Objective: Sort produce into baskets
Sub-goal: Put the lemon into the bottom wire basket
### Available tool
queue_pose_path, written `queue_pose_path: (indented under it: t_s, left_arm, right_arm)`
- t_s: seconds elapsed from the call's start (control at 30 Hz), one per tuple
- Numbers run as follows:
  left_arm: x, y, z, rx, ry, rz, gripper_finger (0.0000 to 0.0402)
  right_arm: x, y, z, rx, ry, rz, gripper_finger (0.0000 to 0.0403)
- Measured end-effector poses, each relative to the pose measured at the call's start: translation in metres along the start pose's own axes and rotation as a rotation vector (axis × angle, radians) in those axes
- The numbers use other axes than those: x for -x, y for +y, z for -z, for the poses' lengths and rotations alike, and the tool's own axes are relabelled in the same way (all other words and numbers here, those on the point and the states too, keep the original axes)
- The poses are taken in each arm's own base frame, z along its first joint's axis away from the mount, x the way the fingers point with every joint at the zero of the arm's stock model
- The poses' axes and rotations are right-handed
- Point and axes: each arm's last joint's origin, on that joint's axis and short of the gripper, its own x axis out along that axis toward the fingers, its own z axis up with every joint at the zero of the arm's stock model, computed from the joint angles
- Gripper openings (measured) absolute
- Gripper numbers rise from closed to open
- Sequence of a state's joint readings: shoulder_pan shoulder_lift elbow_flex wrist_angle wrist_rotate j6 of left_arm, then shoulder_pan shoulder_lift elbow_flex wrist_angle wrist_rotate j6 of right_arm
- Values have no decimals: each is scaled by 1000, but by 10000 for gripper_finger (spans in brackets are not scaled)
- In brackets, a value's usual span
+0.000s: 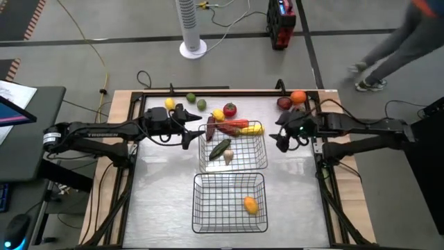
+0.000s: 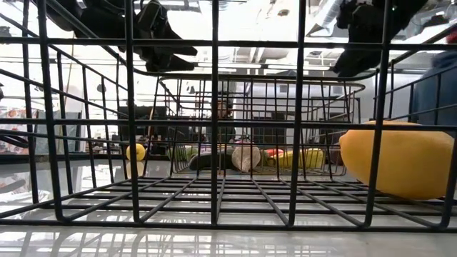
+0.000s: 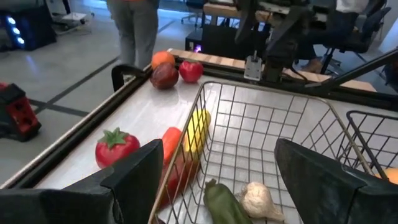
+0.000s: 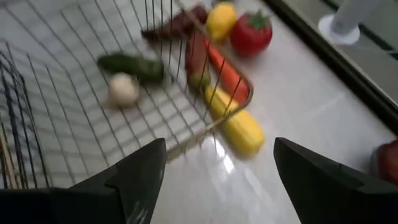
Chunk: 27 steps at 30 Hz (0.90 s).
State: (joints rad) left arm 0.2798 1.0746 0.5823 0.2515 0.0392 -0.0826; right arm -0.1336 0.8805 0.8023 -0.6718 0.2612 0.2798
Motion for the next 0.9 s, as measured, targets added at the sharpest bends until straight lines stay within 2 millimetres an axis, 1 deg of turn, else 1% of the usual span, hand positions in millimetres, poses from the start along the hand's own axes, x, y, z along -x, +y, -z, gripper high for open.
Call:
queue_pose_path:
  t_s: [0.13, 0.23, 0.33, 0.4, 0.53, 0.67, 0.8, 0.9]
  left_arm:
    - [5, 0, -4, 0, -28, -14, 297]
    - [8, 1, -7, 4, -47, -51, 297]
    - [10, 4, -9, -13, -61, -126, 297]
    - [11, 11, -9, -27, -61, -174, 296]
    - [10, 34, -13, -10, -38, -220, 289]
    - [4, 67, -26, 39, 15, -260, 275]
    - [-5, 103, -28, 81, 169, -342, 260]
    - [-8, 126, -19, 144, 302, -405, 255]
  right_arm:
    - [-2, -10, 8, -53, -96, 9, 324]
    - [0, -12, 10, -62, -177, -4, 324]
    - [5, -12, 7, -46, -240, -21, 324]
    - [8, -11, 5, -25, -276, -33, 324]
    - [12, -8, 0, 10, -341, -52, 324]
    - [11, -6, -5, 37, -378, -58, 324]
    - [5, -3, -8, 40, -380, -58, 324]
    - [0, 0, -8, 47, -362, -66, 324]
